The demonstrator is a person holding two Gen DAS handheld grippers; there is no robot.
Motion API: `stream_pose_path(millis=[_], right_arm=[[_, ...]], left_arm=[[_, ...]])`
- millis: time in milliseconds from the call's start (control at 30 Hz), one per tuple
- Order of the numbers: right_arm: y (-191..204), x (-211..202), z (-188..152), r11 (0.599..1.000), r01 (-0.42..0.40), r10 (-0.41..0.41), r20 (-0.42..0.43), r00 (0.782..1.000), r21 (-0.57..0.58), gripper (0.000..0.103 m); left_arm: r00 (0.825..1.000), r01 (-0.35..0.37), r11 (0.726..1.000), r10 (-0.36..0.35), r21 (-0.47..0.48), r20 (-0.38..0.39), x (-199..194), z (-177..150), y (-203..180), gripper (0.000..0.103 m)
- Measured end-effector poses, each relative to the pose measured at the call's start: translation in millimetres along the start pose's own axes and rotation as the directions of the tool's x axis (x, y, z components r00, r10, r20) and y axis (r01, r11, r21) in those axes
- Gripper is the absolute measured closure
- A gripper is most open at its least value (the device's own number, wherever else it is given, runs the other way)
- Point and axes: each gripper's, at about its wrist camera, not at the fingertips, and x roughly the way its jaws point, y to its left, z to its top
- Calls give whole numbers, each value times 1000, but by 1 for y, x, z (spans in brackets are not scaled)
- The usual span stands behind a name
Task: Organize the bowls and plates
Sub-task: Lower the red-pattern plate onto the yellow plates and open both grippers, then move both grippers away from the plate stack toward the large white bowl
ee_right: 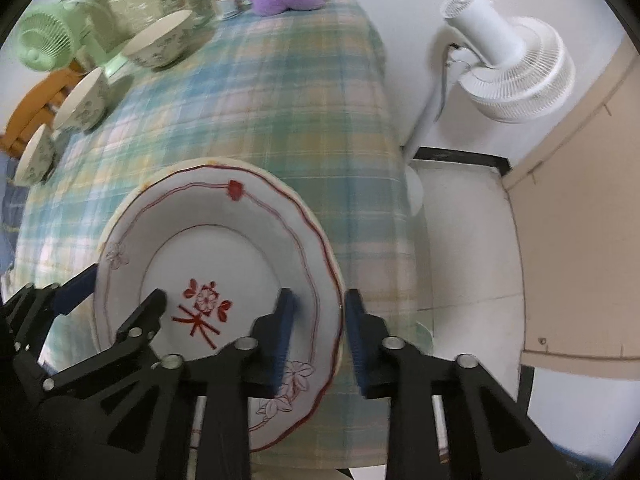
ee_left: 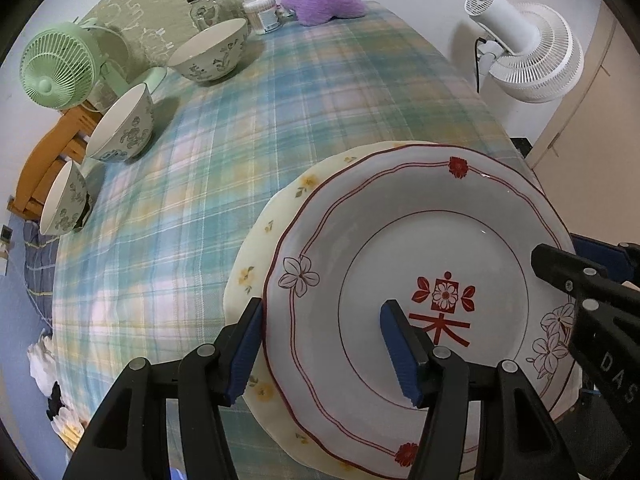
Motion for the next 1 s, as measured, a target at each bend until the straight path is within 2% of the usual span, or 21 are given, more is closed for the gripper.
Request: stream_pose_path(millis=[400, 567, 633, 733, 800, 867, 1000], right_arm=[[17, 3, 10, 996, 3, -2, 6, 1000, -93, 76], [19, 3, 9, 995, 6, -4, 18, 1000, -98, 73], [22, 4, 8, 994, 18, -15, 28, 999, -107, 73], [22, 3, 7, 995, 6, -3, 34, 999, -100, 63], [21, 0, 8, 996, 1, 3, 47, 999, -87, 48], [21, -5, 7, 996, 47, -41, 76, 996, -80, 33], [26, -15, 6, 997, 29, -21, 101, 995, -72, 31]], left_arm=[[1000, 9, 996, -10, -86, -17, -1, -3, 12, 34], [999, 52, 994, -52, -101, 6, -6, -5, 12, 21], [998, 58, 994, -56, -97, 15, -8, -6, 10, 20], [997, 70, 993, -67, -96, 29, -14, -7, 9, 18], [997, 75, 992, -72, -98, 32, -18, -9, 11, 17], [995, 94, 990, -90, -109, 39, -21, -10, 15, 13], [993, 108, 987, -101, -122, 63, -31, -14, 23, 12]])
